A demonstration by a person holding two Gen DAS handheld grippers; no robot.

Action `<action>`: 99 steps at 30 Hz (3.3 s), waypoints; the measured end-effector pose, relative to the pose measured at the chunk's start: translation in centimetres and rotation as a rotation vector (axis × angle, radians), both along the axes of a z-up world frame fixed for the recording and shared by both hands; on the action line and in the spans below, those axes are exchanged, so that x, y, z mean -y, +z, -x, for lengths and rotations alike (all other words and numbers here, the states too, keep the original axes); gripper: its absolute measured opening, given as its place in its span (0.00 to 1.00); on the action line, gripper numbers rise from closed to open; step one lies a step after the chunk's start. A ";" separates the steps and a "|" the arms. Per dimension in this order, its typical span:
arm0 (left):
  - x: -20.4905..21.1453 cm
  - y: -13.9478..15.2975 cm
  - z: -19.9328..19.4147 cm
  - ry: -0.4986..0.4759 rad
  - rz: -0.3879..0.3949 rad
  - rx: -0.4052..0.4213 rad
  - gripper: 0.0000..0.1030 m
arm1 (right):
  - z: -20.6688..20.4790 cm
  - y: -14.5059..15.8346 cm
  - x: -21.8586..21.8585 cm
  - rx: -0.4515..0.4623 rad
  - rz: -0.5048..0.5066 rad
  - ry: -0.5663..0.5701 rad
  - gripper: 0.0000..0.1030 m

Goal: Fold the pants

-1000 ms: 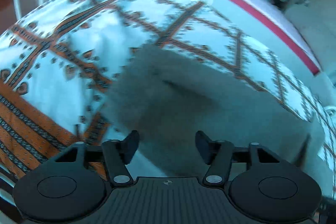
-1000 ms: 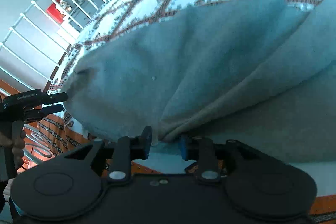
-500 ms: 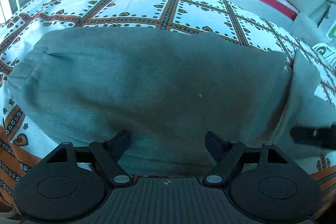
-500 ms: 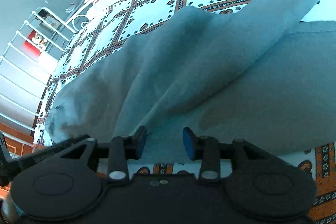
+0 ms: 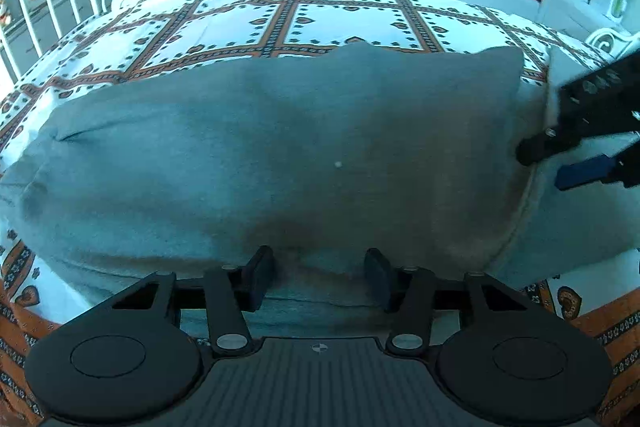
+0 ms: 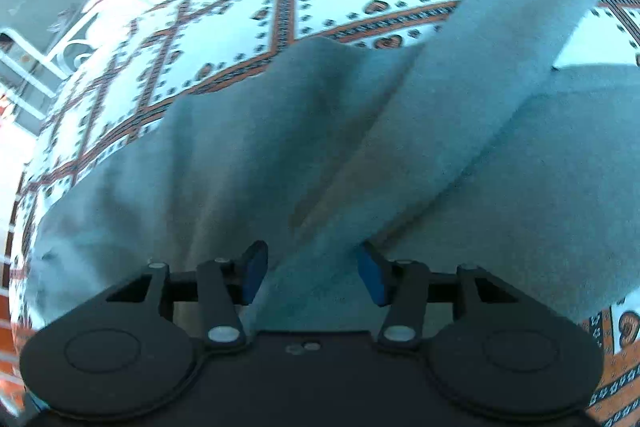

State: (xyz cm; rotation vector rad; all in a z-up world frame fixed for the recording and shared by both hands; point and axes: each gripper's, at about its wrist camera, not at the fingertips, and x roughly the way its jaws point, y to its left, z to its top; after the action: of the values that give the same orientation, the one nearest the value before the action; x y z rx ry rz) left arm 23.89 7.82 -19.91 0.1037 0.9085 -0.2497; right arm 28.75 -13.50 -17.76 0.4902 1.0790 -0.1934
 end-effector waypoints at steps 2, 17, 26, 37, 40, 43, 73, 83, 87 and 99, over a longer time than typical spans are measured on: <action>0.0 -0.1 0.0 0.001 0.013 0.002 0.49 | -0.7 0.1 -0.2 -0.016 0.033 -0.014 0.38; -1.0 -0.4 -0.3 0.003 0.095 -0.004 0.50 | 6.8 -0.8 1.1 0.011 0.088 0.053 0.01; 1.9 1.1 1.0 -0.108 0.183 -0.029 0.50 | 8.2 1.7 2.2 0.131 0.092 0.088 0.27; 11.4 0.2 -0.6 -0.159 0.134 -0.095 0.51 | 7.8 2.1 6.8 0.154 0.091 0.003 0.59; 11.9 0.3 -0.2 -0.158 0.113 -0.080 0.51 | 6.2 2.3 7.5 0.126 0.105 -0.006 0.59; 12.1 0.2 0.4 -0.172 0.092 -0.052 0.51 | 4.1 2.2 7.6 0.082 0.115 -0.017 0.57; 11.9 0.3 0.9 -0.159 0.109 -0.020 0.51 | 4.4 4.9 9.9 0.063 0.276 -0.049 0.00; 12.2 0.4 0.9 -0.165 0.083 -0.017 0.51 | 10.0 0.7 11.7 0.072 0.155 -0.118 0.25; 12.4 0.4 1.1 -0.166 0.069 -0.007 0.51 | 9.8 3.1 11.1 0.115 0.254 -0.037 0.44; 12.3 0.3 1.0 -0.166 0.077 -0.002 0.52 | 2.2 2.4 11.8 0.027 0.504 0.080 0.42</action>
State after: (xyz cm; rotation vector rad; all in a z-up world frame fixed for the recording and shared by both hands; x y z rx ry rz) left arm 22.85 -4.48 -19.58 0.1080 0.8921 -0.4388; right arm 26.60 -25.33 -15.35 -0.0028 0.9775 -0.3751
